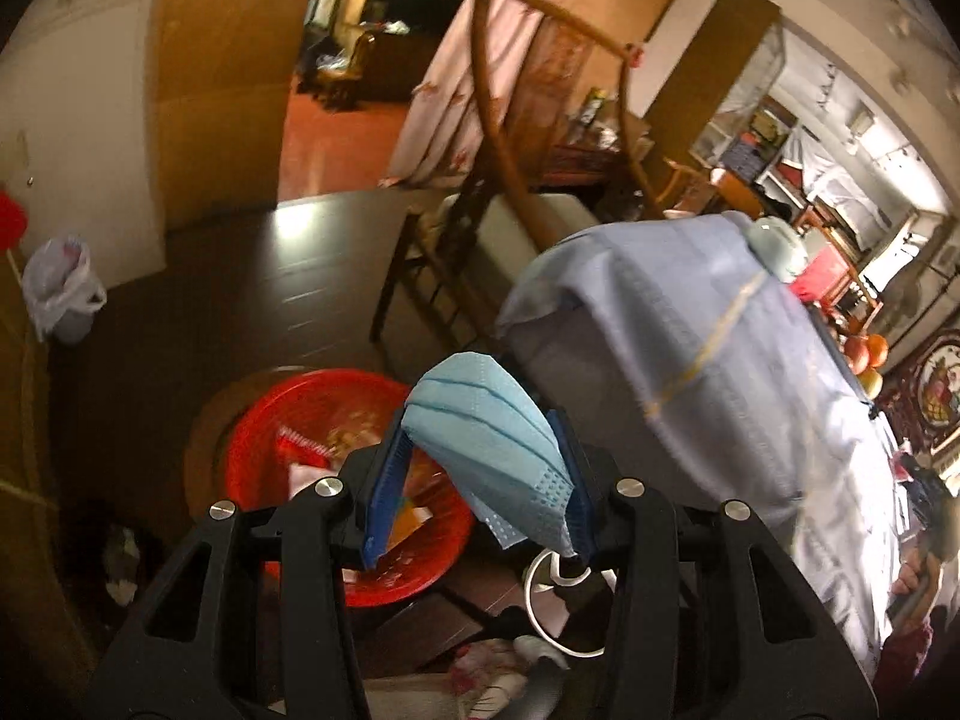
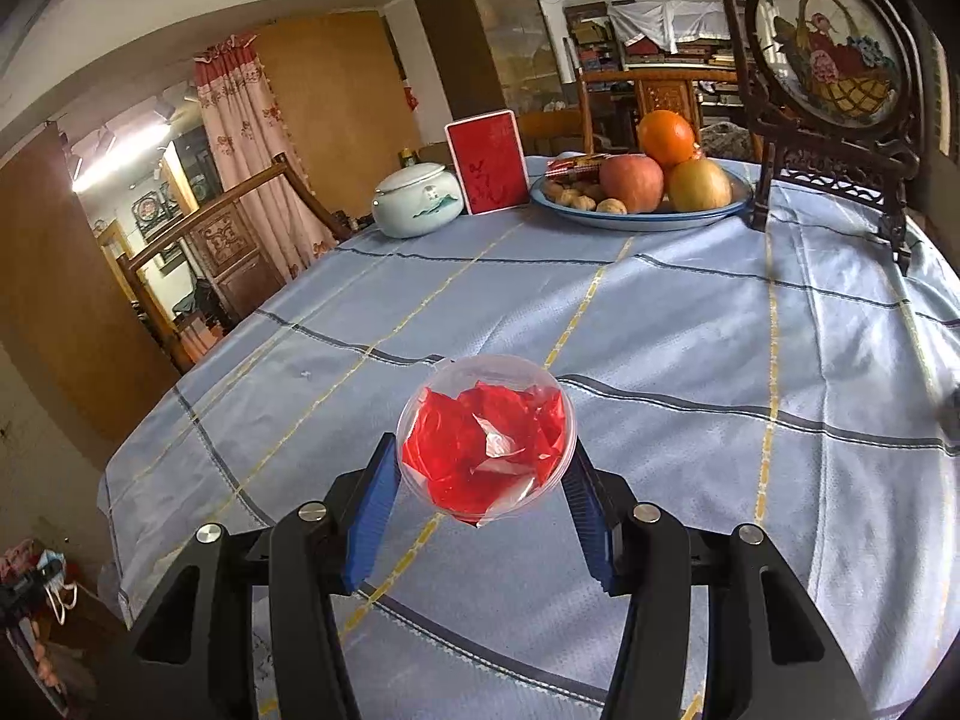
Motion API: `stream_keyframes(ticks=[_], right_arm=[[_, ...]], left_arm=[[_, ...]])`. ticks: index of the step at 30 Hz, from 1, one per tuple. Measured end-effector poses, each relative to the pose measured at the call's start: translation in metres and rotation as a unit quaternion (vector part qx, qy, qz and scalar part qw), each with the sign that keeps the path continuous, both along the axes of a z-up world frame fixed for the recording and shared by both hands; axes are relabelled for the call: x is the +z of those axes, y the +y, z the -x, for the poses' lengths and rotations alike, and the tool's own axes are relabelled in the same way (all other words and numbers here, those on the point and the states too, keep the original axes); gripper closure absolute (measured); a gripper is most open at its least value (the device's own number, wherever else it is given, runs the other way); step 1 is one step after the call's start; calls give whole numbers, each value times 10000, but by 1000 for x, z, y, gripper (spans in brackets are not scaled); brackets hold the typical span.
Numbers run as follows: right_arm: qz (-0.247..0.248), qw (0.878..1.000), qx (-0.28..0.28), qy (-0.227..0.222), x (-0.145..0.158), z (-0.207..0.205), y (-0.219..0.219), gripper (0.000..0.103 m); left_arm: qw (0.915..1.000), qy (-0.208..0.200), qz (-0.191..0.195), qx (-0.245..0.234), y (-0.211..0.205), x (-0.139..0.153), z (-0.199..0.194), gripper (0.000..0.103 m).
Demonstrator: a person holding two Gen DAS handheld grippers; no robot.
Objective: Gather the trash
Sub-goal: 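Drop the mask into the red basket with the left tool while the right tool carries the cup, then lower the clear cup over the red basket and open the right tool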
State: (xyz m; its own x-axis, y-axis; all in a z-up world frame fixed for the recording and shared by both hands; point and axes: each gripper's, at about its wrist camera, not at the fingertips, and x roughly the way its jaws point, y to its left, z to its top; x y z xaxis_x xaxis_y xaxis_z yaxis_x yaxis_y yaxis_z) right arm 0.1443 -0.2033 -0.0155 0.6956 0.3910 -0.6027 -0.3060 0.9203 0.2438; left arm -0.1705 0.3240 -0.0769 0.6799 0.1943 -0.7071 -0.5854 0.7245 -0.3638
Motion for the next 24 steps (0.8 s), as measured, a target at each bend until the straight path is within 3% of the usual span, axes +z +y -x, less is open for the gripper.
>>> stream_keyframes(ticks=[8, 9, 11, 14, 18, 24], right_arm=[[-382, 9990, 245, -36, 9, 17, 34, 49], [-402, 9986, 331, -33, 11, 20, 43, 49], [-411, 9972, 625, -50, 15, 27, 70, 49], [-377, 9920, 1197, -142, 25, 45, 120, 49], [-339, 9810, 1893, -237, 36, 72, 177, 49], [-148, 9496, 3127, -138, 33, 127, 271, 49]], left_arm=[[9990, 92, 291, 326, 32, -36, 7, 53], [9986, 149, 300, 405, 36, -40, 7, 49], [9976, 259, 244, 593, 40, -45, 7, 29], [9956, 375, 127, 853, 41, -48, 10, 9], [9905, 429, 12, 1309, 50, -49, 20, 8], [9797, 180, 157, 1990, 66, -51, 43, 7]])
